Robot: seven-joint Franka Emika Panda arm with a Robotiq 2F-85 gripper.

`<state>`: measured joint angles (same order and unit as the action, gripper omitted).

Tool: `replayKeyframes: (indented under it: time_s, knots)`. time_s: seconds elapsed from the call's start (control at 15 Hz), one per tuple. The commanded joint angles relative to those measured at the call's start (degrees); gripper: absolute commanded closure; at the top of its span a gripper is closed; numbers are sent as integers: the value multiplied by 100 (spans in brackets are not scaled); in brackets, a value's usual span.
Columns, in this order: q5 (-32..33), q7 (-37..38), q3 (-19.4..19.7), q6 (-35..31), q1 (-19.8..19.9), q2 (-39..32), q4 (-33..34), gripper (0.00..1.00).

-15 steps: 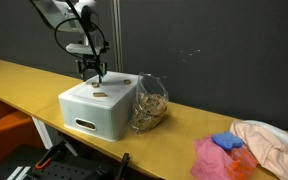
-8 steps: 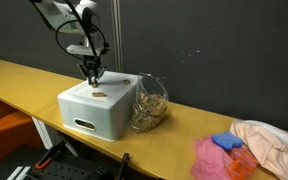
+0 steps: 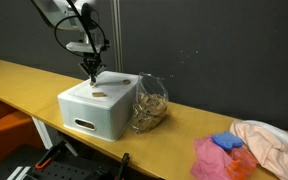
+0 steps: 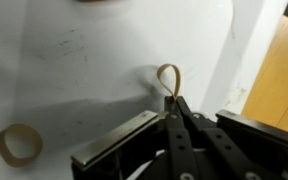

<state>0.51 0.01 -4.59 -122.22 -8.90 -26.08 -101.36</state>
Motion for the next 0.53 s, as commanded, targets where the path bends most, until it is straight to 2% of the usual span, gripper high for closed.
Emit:
replayKeyframes:
  time_s: [0.0,0.47]
  knots:
    - [299,353,111,112,-15,779,-683,99]
    - [698,1057,64,-17,-24,1814,-2134,99]
